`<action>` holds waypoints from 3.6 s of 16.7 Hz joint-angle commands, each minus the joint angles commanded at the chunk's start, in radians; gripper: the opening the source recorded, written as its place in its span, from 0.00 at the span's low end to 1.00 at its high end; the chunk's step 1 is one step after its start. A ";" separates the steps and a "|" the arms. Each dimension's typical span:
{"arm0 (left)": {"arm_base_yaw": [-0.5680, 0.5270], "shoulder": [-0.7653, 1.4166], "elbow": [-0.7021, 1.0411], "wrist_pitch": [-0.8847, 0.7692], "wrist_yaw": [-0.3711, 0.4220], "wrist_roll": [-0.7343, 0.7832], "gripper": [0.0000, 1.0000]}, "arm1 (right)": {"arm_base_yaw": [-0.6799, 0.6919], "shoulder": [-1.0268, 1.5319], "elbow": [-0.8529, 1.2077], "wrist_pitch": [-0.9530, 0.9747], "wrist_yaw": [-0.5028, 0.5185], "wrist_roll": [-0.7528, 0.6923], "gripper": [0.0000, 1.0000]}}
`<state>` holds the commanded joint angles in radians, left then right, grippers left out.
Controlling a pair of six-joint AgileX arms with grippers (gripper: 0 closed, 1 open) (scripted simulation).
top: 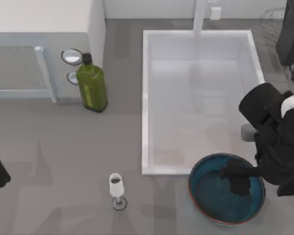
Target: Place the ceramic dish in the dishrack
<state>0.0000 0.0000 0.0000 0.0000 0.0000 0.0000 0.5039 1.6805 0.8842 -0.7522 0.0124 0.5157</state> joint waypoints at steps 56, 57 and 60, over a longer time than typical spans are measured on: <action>0.000 0.000 0.000 0.000 0.000 0.000 1.00 | -0.967 -0.584 0.334 0.420 -0.531 -0.426 0.00; 0.000 0.000 0.000 0.000 0.000 0.000 1.00 | -1.017 -0.614 0.313 0.478 -0.559 -0.448 0.00; 0.000 0.000 0.000 0.000 0.000 0.000 1.00 | -1.119 -0.679 0.270 0.586 -0.617 -0.491 0.00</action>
<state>0.0000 0.0000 0.0000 0.0000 0.0000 0.0000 -0.6151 1.0020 1.1544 -0.1660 -0.6050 0.0243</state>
